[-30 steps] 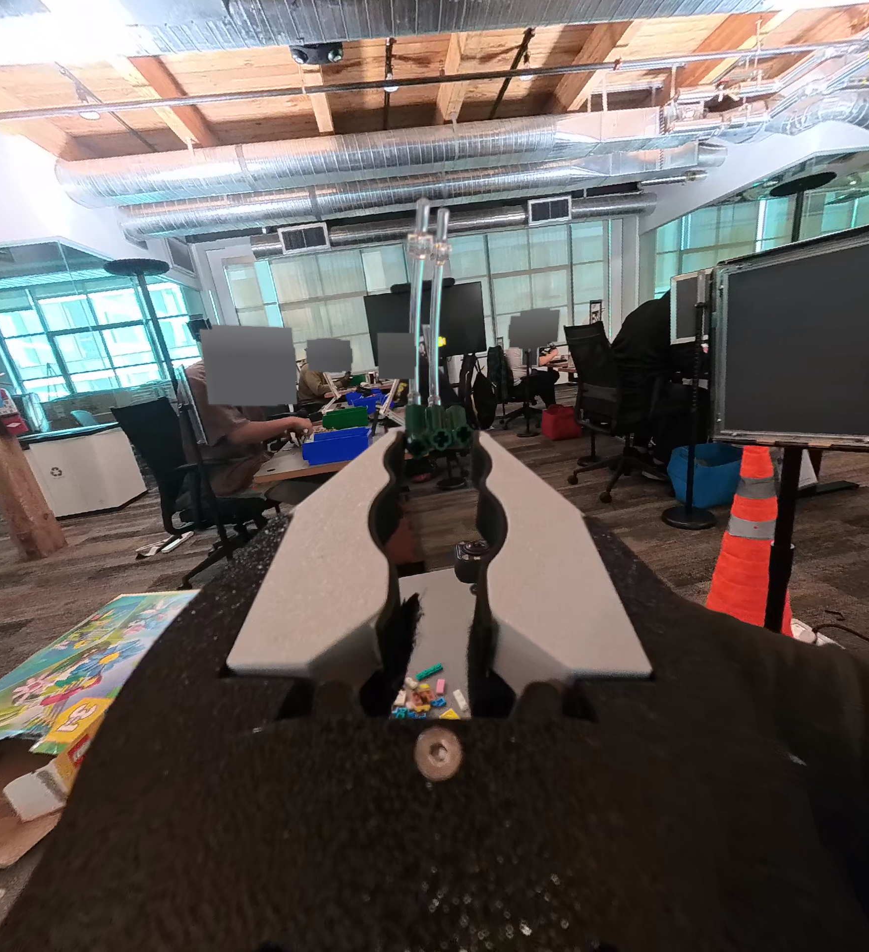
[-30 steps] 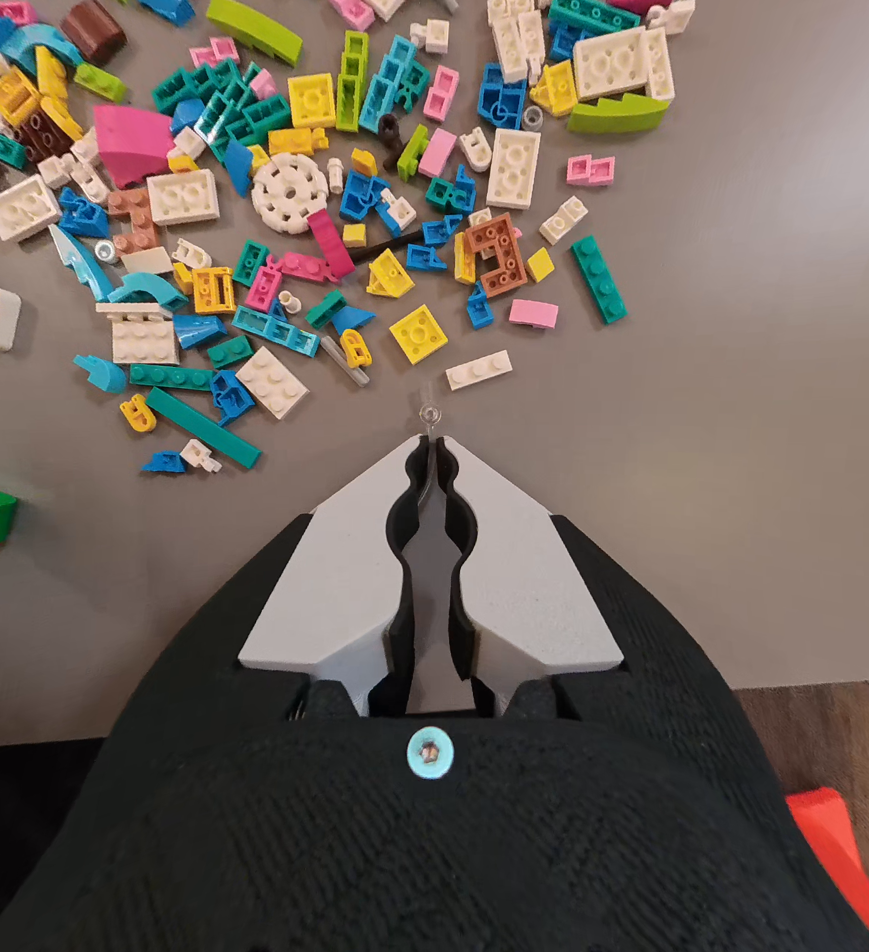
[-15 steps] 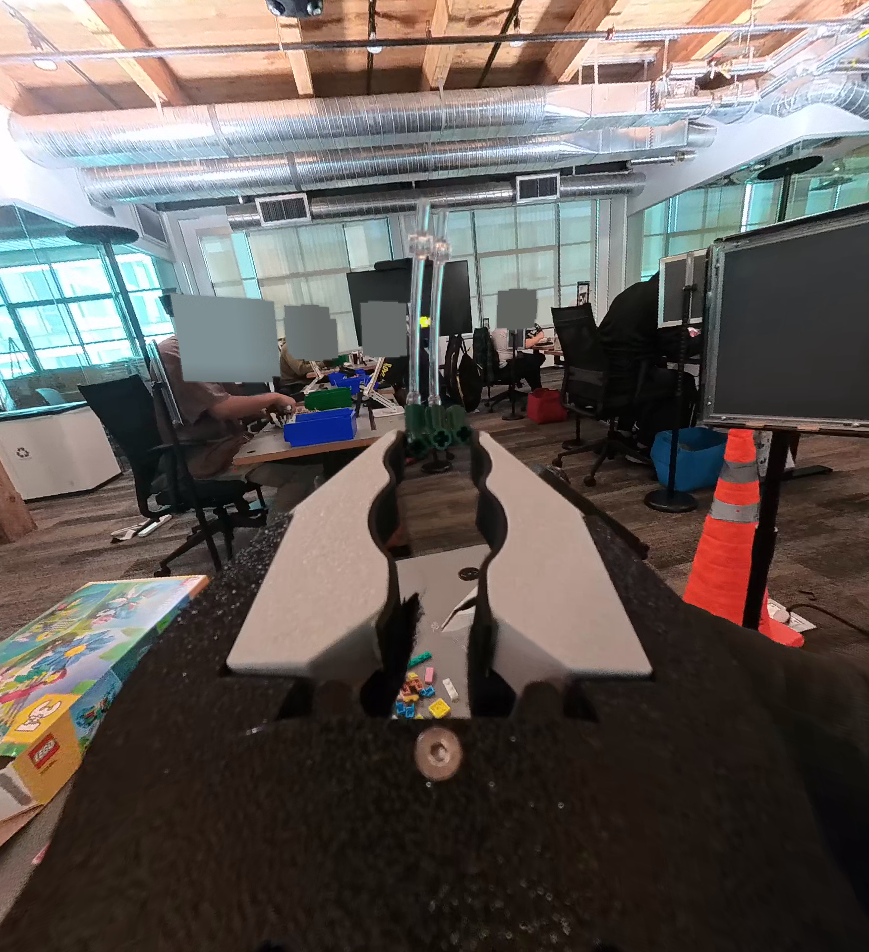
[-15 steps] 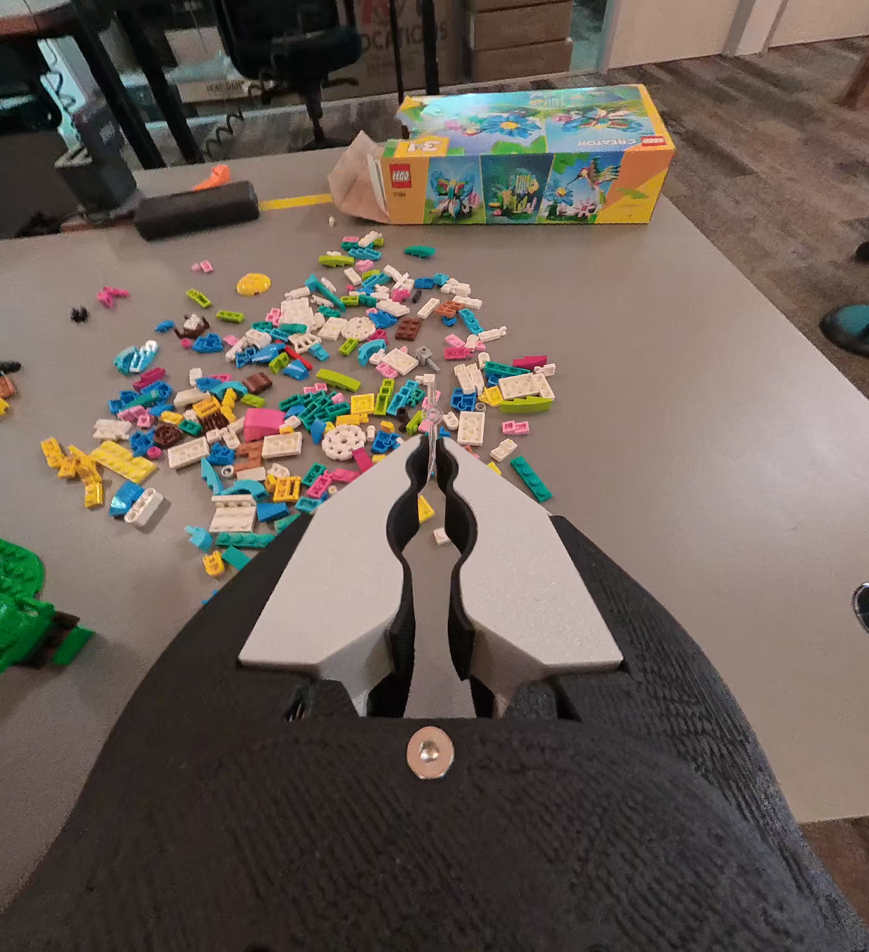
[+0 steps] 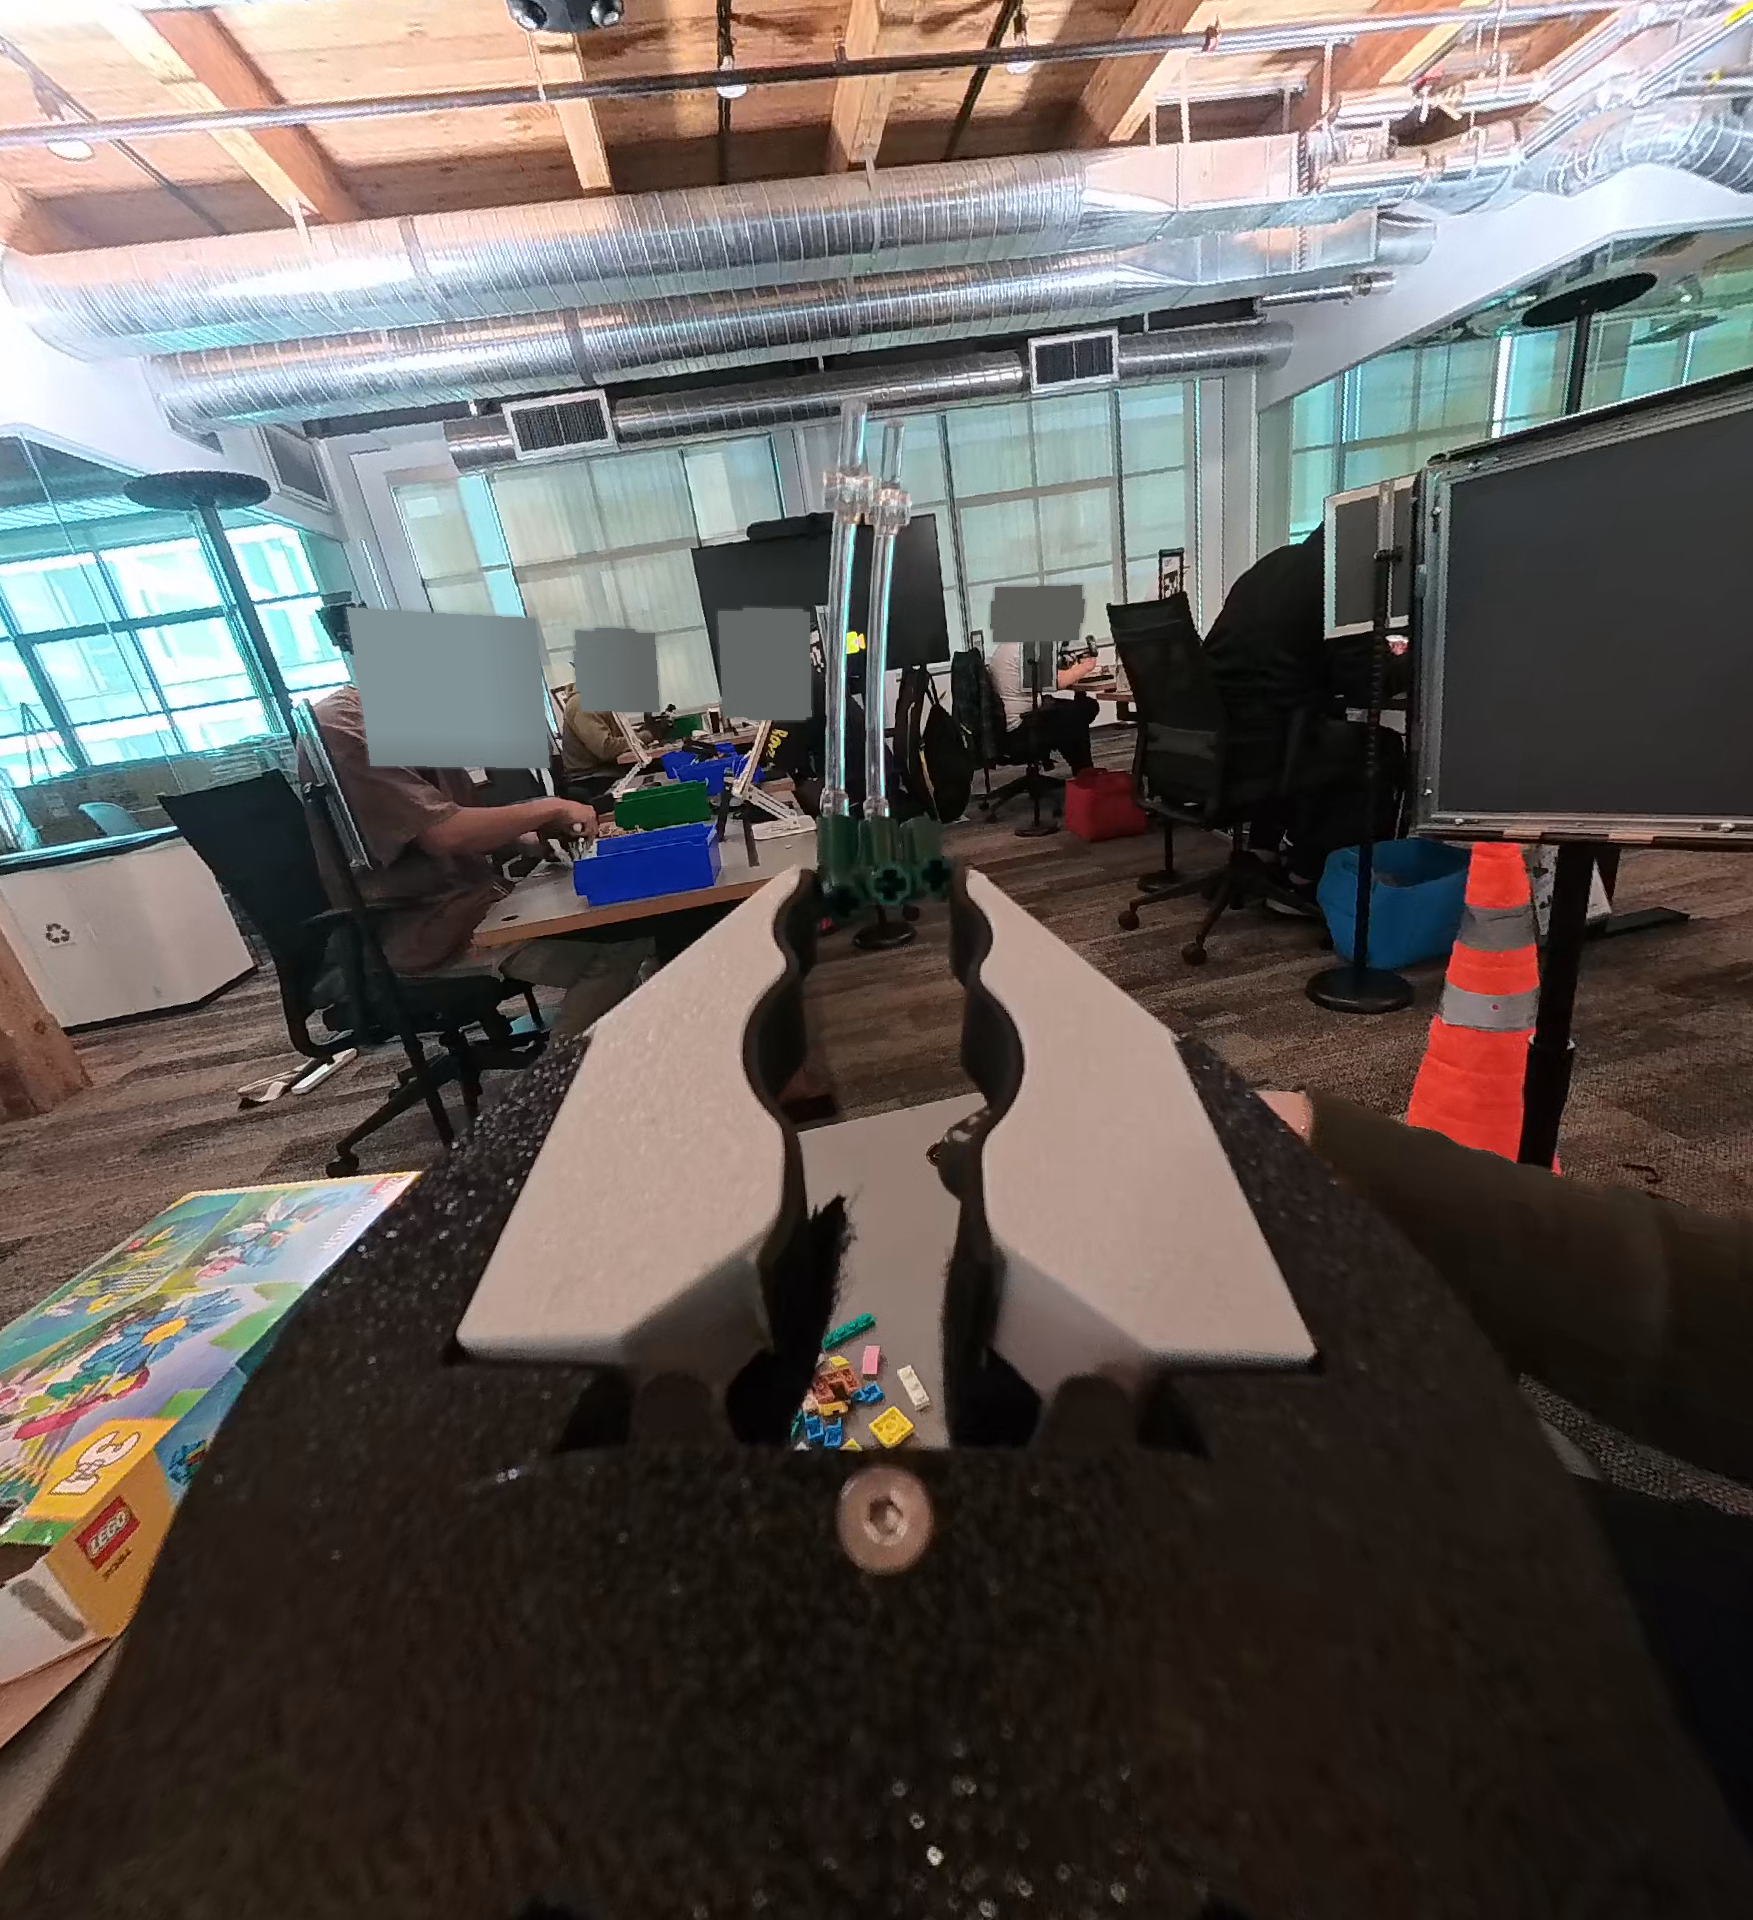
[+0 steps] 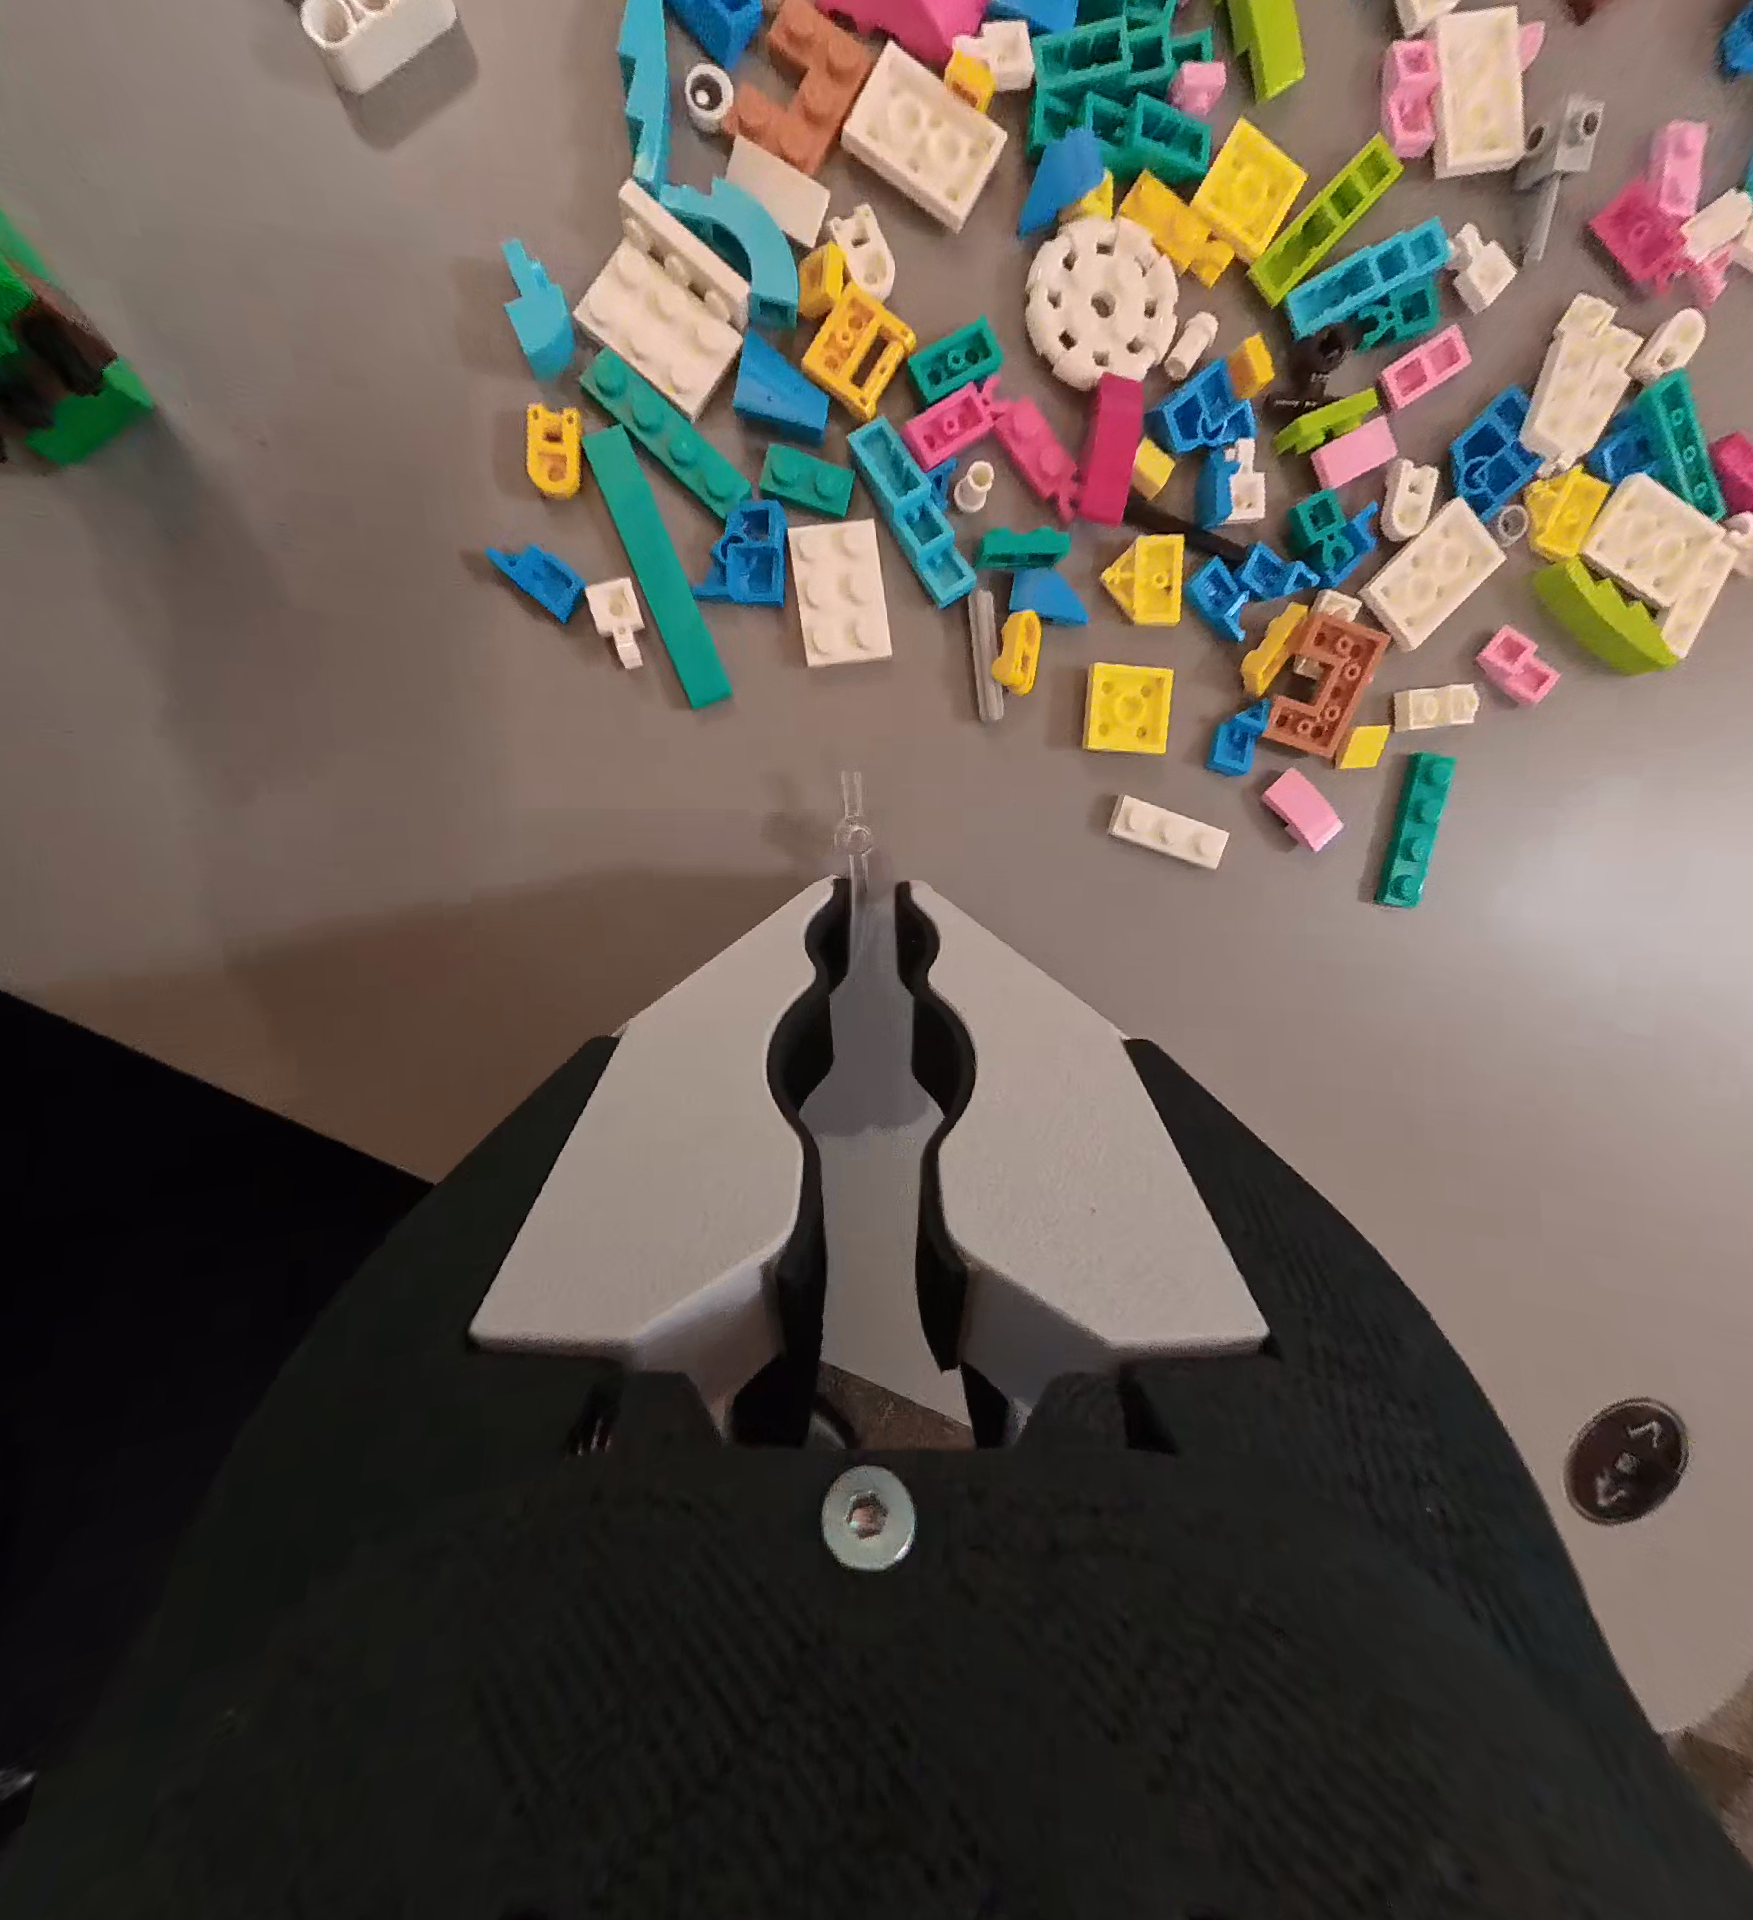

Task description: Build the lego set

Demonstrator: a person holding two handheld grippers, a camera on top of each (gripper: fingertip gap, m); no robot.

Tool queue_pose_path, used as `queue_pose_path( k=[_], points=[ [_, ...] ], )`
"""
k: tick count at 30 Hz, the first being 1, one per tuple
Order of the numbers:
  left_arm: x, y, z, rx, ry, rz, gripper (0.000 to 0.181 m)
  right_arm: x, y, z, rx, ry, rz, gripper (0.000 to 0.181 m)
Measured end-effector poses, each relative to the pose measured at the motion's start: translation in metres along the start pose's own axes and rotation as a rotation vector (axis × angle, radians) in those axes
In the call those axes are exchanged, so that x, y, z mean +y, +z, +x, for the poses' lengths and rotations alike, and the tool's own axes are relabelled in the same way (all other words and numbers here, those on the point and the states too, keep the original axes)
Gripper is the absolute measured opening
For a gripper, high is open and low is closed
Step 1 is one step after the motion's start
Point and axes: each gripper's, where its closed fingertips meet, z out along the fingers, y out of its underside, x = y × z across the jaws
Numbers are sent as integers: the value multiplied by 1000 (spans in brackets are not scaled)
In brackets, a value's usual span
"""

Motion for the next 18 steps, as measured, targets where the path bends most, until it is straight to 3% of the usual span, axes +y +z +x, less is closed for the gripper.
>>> queue_pose_path(
  k=[12, 18],
  points=[
    [-1, -4, -3, -1, -7, 1, 23, -8, 8, -5, -120, -12, -104, 15],
    [-1, -4, -4, -1, -6, 4, 23, -17, 7, -5, -91, -95, -32, 7]
  ],
)
